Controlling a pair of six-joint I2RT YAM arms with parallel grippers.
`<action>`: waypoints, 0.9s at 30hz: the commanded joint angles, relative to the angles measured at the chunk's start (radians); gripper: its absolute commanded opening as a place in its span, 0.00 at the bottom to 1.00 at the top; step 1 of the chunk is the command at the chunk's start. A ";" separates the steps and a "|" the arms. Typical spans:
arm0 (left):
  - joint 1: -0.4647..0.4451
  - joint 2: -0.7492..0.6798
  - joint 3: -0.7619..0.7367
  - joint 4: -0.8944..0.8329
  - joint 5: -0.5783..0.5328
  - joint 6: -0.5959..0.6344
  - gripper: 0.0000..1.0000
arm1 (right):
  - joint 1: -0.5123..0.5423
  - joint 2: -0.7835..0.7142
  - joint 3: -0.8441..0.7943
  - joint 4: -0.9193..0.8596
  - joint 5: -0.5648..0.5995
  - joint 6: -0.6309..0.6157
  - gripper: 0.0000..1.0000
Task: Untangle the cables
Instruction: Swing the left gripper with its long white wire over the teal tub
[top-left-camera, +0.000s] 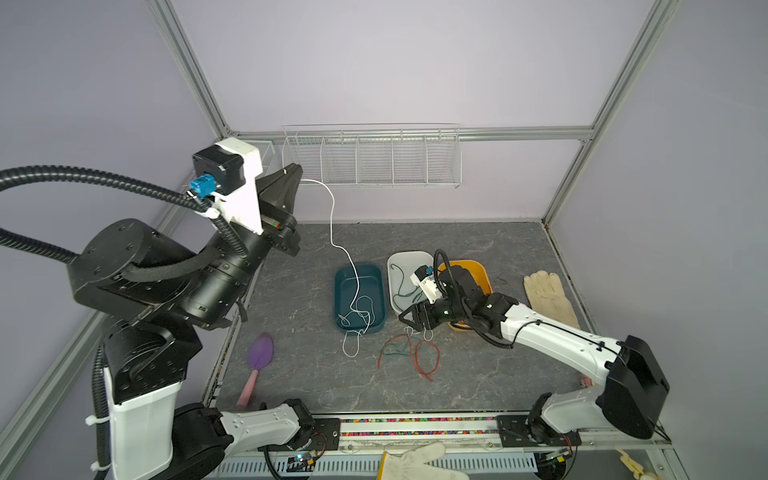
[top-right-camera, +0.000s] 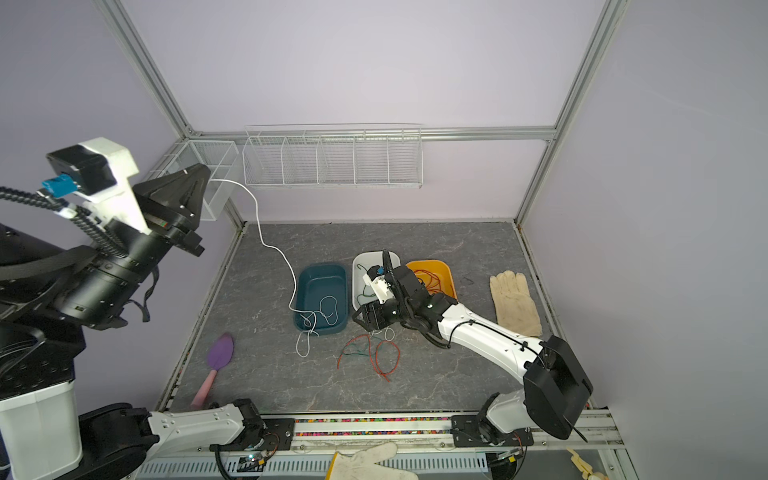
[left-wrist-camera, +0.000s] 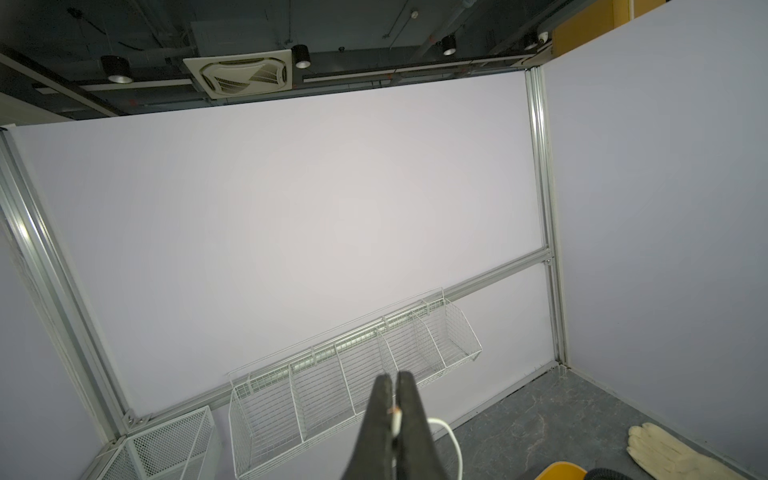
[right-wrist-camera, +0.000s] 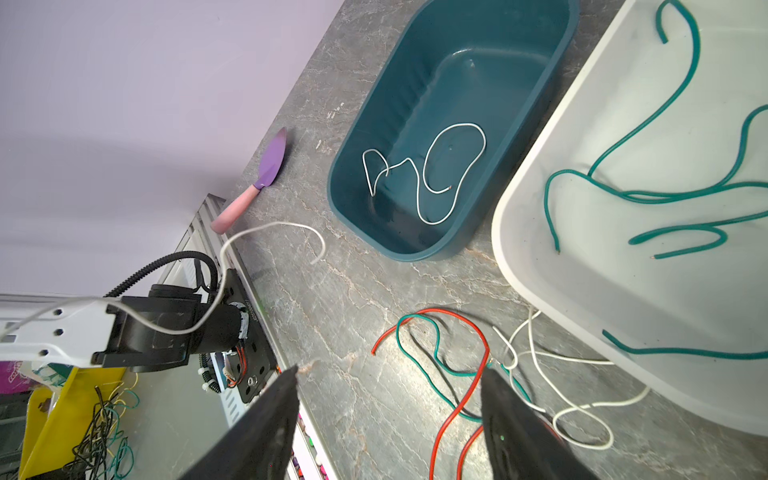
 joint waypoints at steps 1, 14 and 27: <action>-0.004 0.026 -0.010 0.079 -0.024 0.091 0.00 | 0.008 -0.056 -0.026 -0.014 0.006 -0.023 0.70; 0.099 0.093 -0.124 0.258 -0.041 0.204 0.00 | 0.012 -0.185 -0.068 -0.071 0.029 -0.035 0.70; 0.294 0.098 -0.310 0.353 0.009 0.126 0.00 | 0.025 -0.232 -0.085 -0.089 0.029 -0.038 0.70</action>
